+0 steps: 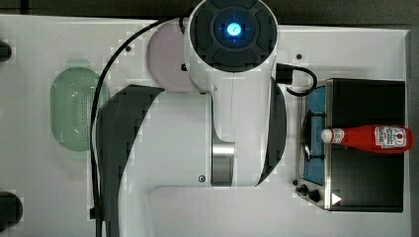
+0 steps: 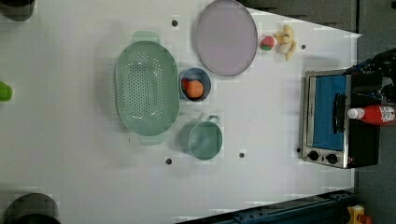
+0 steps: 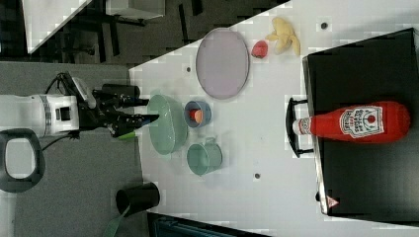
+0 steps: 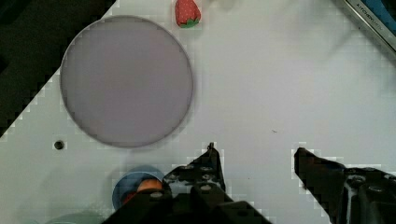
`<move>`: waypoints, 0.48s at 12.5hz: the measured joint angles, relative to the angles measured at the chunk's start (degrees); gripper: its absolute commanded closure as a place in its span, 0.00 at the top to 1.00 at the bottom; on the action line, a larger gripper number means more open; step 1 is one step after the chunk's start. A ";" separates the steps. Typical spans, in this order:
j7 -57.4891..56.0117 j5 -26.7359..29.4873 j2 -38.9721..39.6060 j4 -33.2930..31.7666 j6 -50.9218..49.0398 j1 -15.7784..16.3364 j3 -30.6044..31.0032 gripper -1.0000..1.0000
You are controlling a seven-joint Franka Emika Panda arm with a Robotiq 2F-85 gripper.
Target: Pick Ketchup from oven and place it on table.
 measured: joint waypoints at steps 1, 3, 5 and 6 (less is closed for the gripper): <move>0.00 -0.07 -1.43 -1.23 -2.49 -1.77 1.64 0.74; 0.00 -0.04 -10.14 -2.74 -5.18 -5.80 2.27 1.00; 0.00 -1.63 -10.61 -3.25 -6.79 -6.50 -1.23 1.00; -0.06 -1.40 -9.49 -3.69 -6.74 -7.28 -2.02 1.00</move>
